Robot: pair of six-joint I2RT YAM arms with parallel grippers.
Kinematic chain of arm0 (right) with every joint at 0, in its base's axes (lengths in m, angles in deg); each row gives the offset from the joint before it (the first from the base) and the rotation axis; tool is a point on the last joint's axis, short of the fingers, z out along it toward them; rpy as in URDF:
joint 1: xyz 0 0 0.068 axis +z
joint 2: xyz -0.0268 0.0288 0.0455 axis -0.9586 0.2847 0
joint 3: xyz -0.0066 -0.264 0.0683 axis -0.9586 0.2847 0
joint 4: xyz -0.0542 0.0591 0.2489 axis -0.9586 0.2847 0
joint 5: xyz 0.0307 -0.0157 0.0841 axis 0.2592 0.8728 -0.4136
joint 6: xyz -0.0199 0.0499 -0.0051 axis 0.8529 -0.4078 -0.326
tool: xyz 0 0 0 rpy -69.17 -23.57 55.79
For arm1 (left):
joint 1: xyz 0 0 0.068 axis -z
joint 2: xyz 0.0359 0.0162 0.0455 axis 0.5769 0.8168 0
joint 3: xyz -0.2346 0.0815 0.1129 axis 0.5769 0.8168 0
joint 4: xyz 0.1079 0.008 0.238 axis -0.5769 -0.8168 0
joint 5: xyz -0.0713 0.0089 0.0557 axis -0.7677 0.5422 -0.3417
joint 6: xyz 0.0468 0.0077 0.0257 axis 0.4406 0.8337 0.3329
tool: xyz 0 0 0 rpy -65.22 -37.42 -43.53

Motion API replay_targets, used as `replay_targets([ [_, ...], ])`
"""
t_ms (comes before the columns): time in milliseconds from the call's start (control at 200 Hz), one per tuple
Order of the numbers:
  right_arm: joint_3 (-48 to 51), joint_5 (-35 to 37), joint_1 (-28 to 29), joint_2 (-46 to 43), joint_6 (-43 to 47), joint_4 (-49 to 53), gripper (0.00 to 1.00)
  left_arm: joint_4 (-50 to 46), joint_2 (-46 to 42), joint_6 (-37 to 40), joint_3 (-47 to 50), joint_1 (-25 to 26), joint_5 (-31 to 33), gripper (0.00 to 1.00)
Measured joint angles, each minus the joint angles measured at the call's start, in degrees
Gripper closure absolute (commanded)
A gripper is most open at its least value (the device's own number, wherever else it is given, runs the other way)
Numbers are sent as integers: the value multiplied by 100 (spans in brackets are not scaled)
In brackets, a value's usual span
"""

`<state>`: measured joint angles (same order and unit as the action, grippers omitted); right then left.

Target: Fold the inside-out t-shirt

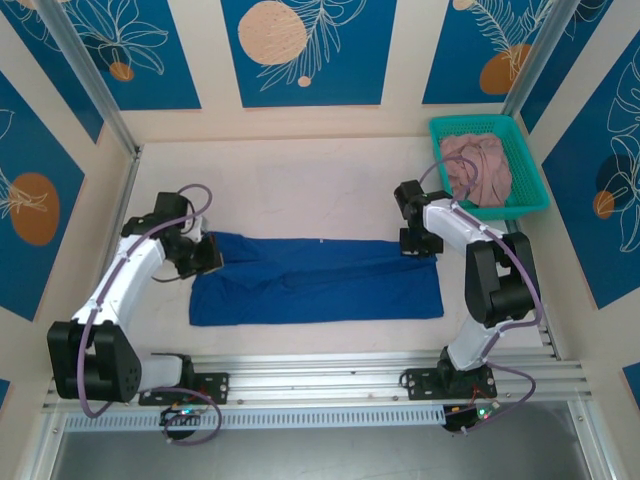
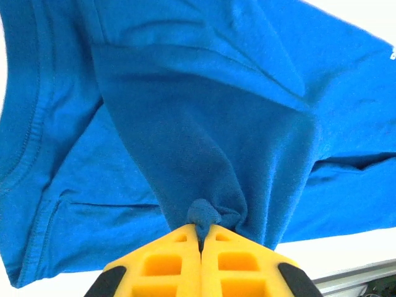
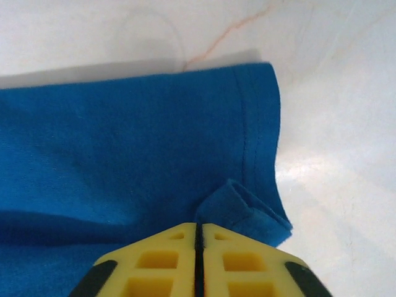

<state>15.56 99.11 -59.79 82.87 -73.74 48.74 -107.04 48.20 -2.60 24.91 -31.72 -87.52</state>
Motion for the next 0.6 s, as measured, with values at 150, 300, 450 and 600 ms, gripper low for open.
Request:
replay_targets([
  [150, 52, 57, 85, -52, -44, 57, 59, 184, -2, -4, 492, -2, -81, 100],
  [300, 382, -400, 660, -826, 245, -424, 48, 308, -2, -48, 715, -2, -90, 100],
  [450, 793, -1491, 2068, -1600, 660, -1746, 33, 501, -2, -107, 726, -2, -210, 100],
  [600, 1014, -1832, 3578, -1209, 1056, -3598, 18, 538, -2, -153, 686, -2, -361, 100],
])
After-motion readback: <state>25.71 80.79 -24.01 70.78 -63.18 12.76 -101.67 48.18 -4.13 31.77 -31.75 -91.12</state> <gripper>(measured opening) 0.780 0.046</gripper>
